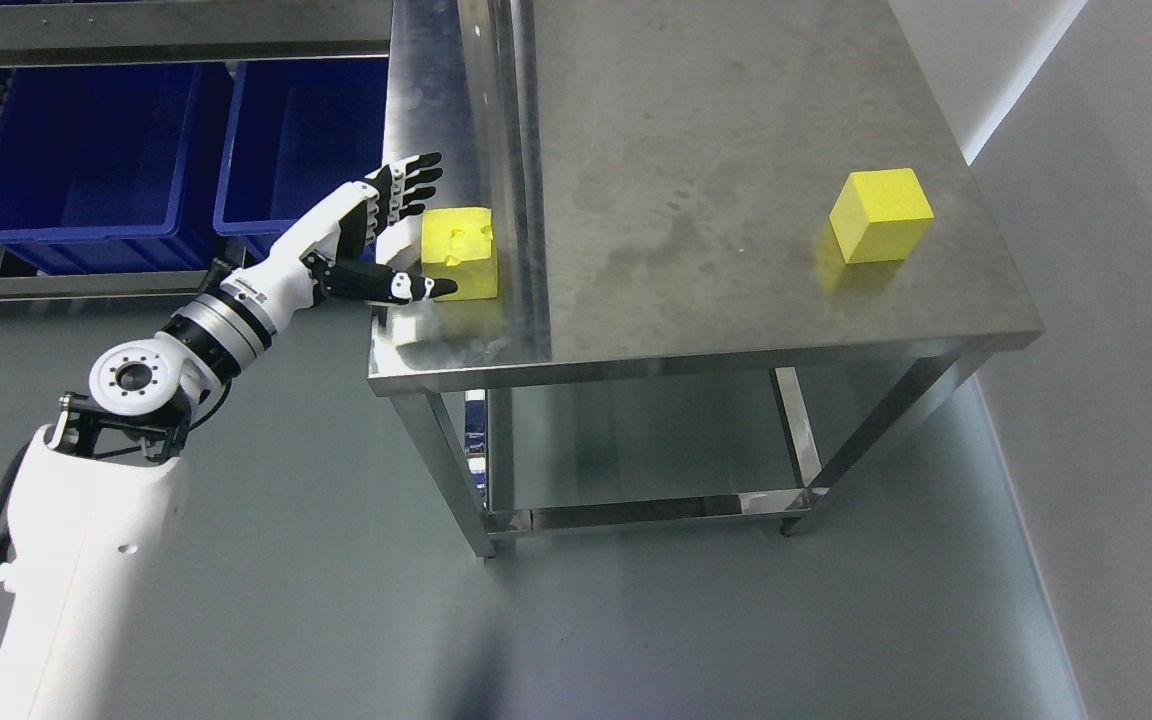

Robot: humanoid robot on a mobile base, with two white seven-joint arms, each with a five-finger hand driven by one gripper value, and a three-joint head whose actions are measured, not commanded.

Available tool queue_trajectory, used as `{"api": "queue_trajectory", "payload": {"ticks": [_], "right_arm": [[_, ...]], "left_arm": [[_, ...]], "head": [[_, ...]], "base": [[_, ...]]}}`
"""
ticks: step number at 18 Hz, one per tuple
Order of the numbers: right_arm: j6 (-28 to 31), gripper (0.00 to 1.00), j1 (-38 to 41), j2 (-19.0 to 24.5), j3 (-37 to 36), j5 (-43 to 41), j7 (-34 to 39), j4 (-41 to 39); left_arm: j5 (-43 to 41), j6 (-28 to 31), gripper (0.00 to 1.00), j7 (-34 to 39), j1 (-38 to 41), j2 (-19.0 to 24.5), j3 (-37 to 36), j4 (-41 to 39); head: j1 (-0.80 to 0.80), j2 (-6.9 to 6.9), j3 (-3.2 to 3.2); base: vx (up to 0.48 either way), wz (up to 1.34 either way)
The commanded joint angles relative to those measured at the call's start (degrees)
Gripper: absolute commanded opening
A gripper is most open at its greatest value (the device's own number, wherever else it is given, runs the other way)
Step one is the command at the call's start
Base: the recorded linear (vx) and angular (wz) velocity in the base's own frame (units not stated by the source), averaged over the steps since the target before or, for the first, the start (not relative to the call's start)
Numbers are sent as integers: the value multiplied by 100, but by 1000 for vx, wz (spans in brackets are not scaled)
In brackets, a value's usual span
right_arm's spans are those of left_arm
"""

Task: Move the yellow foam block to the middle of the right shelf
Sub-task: 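Close the left hand around the yellow foam cube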

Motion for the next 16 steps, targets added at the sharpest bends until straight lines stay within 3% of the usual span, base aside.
{"api": "queue_trajectory", "payload": {"ticks": [1, 6, 9, 13, 16], "right_arm": [[5, 100, 9, -100, 1, 18, 3, -100], [5, 100, 9, -100, 1, 18, 3, -100], [5, 100, 9, -100, -8, 18, 3, -100], [5, 100, 9, -100, 1, 18, 3, -100], [5, 100, 9, -100, 1, 18, 3, -100]], "left_arm": [[-314, -80, 100, 5, -305, -367, -537, 1037], [-323, -80, 90, 5, -622, -701, -545, 1416], [-332, -185, 75, 5, -622, -851, -537, 1425], [-332, -948, 43, 5, -552, -922, -414, 1539], [-323, -1126, 38, 5, -543, -966, -282, 1592]], "head": [[0, 0, 0], [0, 0, 0], [0, 0, 0], [0, 0, 0], [0, 0, 0]], "base": [[0, 0], [0, 0], [0, 0], [-2, 29], [-6, 59]]}}
